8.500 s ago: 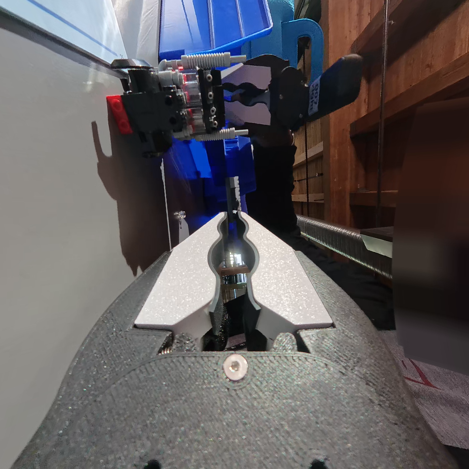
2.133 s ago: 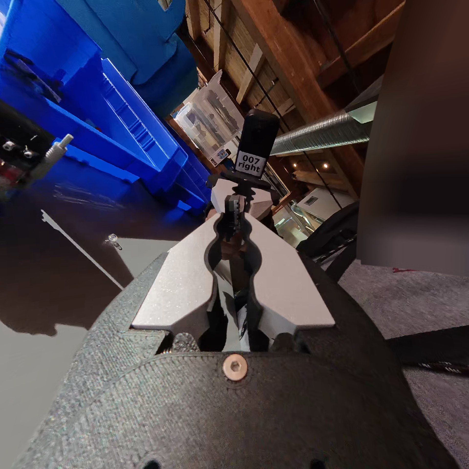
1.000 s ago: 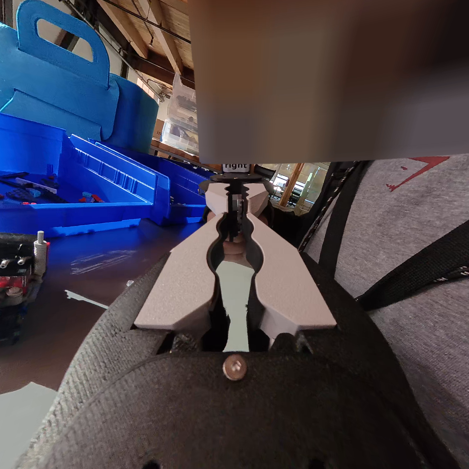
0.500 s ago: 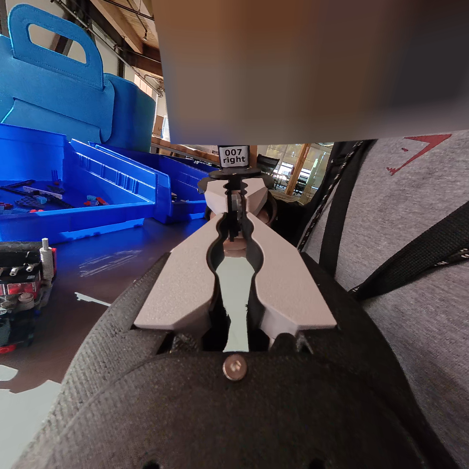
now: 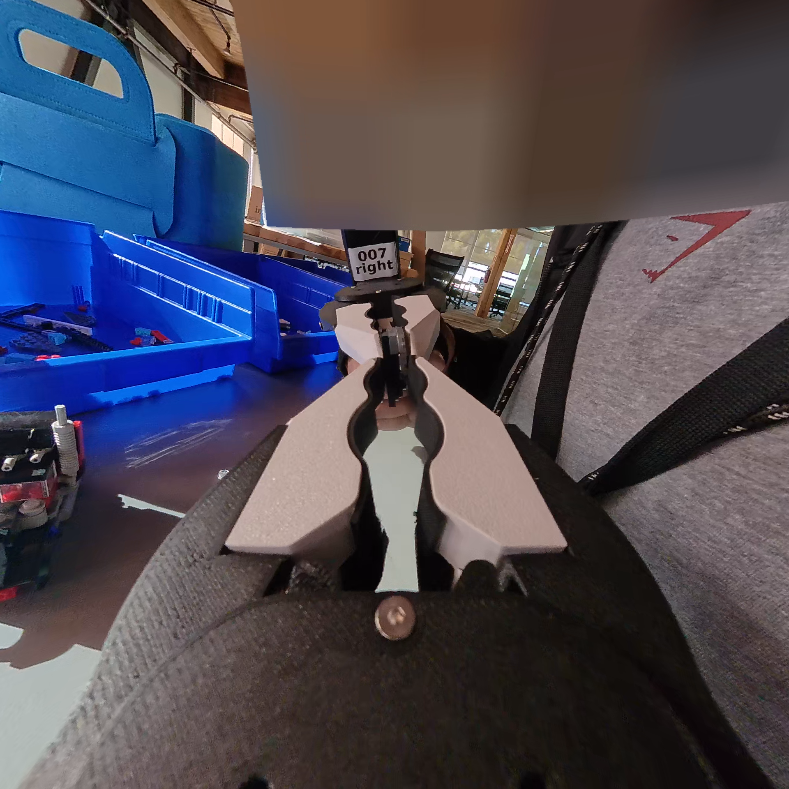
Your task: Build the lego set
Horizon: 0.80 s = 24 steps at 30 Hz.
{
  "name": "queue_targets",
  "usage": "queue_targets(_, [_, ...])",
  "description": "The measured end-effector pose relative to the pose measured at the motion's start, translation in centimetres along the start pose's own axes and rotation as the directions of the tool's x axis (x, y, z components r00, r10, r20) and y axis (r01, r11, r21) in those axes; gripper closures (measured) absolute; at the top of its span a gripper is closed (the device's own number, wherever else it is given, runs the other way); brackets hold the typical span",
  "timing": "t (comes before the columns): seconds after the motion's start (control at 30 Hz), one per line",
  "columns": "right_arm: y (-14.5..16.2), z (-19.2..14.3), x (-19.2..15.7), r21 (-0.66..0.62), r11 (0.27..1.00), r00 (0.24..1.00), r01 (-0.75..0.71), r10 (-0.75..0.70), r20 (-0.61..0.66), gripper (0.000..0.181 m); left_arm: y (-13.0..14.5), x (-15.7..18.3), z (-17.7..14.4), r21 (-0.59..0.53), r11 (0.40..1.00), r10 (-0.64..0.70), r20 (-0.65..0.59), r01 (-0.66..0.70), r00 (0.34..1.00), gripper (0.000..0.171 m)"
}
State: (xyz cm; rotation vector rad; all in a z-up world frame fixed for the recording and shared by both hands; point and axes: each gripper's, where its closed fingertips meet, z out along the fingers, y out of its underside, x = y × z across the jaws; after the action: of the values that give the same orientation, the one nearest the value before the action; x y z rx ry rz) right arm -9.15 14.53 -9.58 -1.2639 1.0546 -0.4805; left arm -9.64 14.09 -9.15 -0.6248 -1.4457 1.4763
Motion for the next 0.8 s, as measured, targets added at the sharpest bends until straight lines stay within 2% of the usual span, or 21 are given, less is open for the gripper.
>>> queue_targets(0.17, [0.04,-0.10,0.32,0.018,1.000,1.000,0.015,-0.015,-0.004,0.170,-0.05,-0.26,0.11,0.008,1.000,0.001,0.020,-0.001,1.000,0.161])
queue_targets(0.3, [-0.26,-0.36,0.57,0.022,0.998,0.998,0.057,-0.056,-0.041,0.158,-0.53,-0.21,-0.11,0.045,0.999,0.020,0.023,-0.021,1.000,0.161])
queue_targets(0.43, [-0.32,-0.31,0.22,-0.008,0.994,0.994,0.104,-0.105,-0.042,0.158,-0.60,-0.09,-0.12,0.049,0.997,0.050,0.024,-0.051,0.998,0.161])
queue_targets(0.63, [-0.84,-0.37,-0.09,0.007,0.988,0.987,0.155,-0.154,-0.048,0.172,-0.24,0.17,0.19,0.022,0.994,0.103,0.030,-0.104,0.994,0.161])
queue_targets(0.8, [-0.60,-0.28,-0.28,-0.006,0.985,0.984,0.174,-0.174,-0.048,0.167,-0.33,0.20,0.16,0.028,0.993,0.111,0.034,-0.112,0.993,0.161])
